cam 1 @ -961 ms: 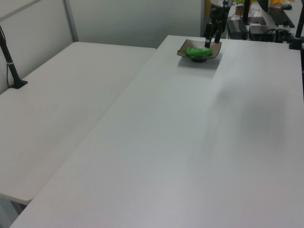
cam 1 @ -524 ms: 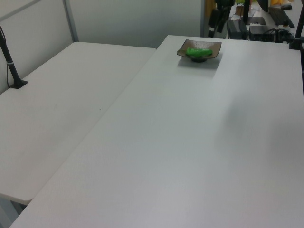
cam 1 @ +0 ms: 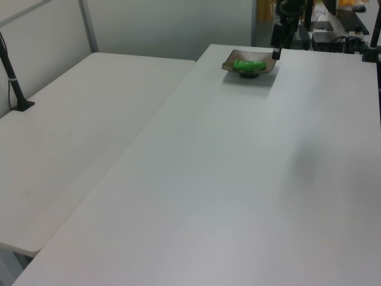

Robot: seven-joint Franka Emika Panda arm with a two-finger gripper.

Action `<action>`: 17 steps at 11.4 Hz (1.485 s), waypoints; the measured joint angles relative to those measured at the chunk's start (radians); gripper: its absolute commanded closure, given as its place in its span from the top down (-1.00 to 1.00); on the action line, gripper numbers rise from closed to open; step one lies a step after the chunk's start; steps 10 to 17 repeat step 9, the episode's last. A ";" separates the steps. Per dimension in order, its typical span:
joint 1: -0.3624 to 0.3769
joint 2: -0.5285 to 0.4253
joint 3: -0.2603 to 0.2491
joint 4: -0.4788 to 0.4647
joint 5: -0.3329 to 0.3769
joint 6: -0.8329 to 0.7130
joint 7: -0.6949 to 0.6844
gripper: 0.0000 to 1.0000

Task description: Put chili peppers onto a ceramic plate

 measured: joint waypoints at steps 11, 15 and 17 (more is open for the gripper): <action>0.000 -0.015 -0.001 -0.036 0.000 -0.011 -0.029 1.00; 0.000 -0.015 -0.001 -0.036 0.000 -0.011 -0.029 1.00; 0.000 -0.015 -0.001 -0.036 0.000 -0.011 -0.029 1.00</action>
